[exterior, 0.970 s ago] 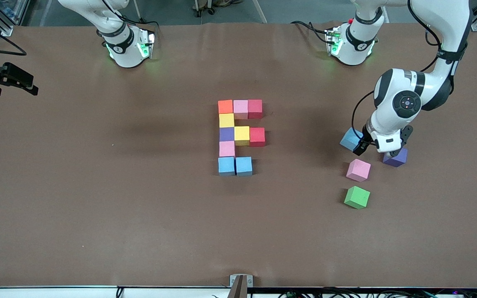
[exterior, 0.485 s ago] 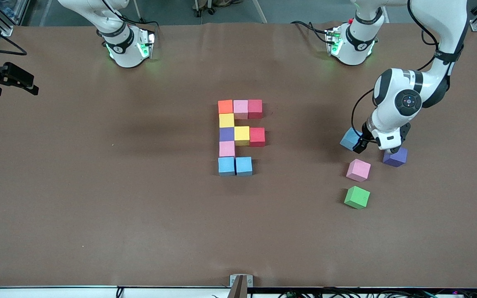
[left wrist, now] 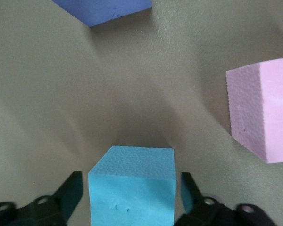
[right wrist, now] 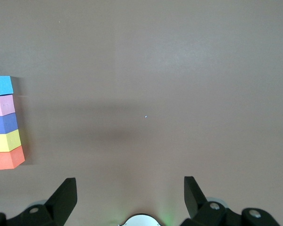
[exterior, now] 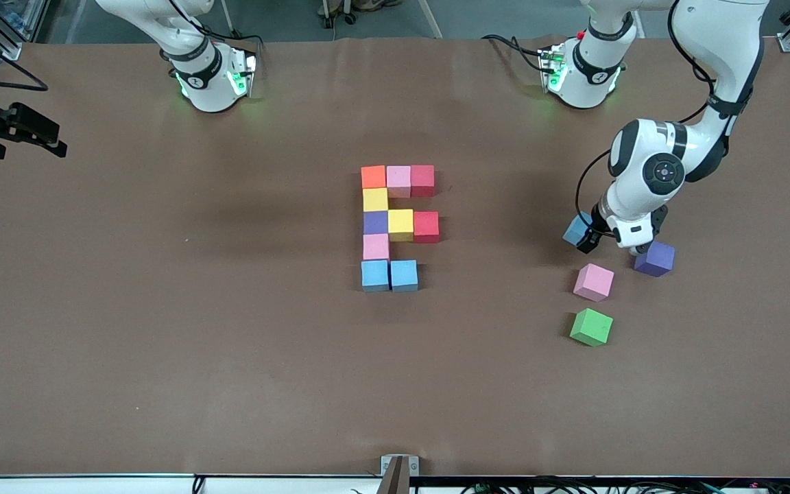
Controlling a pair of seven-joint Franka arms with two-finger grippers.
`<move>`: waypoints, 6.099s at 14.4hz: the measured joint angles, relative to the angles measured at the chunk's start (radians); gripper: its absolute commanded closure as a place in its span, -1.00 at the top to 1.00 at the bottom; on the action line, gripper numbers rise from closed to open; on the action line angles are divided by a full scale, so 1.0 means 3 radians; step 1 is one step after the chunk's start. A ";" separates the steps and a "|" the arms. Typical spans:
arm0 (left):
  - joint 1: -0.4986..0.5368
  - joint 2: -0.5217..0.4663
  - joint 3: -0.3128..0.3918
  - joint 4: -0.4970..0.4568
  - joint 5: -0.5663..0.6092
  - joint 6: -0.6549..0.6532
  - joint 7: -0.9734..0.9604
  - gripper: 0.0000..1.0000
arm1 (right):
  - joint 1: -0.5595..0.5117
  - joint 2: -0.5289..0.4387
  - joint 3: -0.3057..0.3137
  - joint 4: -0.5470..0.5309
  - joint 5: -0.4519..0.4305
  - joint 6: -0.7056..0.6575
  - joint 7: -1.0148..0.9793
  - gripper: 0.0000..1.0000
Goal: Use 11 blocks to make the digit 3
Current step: 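Carry the light blue cube with the left gripper toward the digit's base, then lower the light blue cube beside the blue cubes and press it down, then open the left gripper and lift it off the light blue cube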
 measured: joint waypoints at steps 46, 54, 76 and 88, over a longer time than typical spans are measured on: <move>-0.1475 0.1854 -0.0267 0.3165 -0.0035 -0.1041 -0.3687 -0.51 | 0.0018 -0.0058 -0.0014 0.0000 -0.0027 -0.0037 0.0000 1.00; -0.1569 0.1878 -0.0266 0.3199 0.0094 -0.1043 -0.3687 -0.51 | 0.0018 -0.0058 -0.0014 0.0000 -0.0027 -0.0037 0.0000 1.00; -0.1659 0.1964 -0.0264 0.3230 0.0277 -0.1049 -0.3630 1.00 | 0.0017 -0.0058 -0.0036 0.0000 -0.0027 -0.0055 0.0000 1.00; -0.1673 0.1654 -0.0303 0.3339 0.0294 -0.1387 -0.3417 1.00 | 0.0017 -0.0058 -0.0037 0.0000 -0.0027 -0.0057 0.0000 1.00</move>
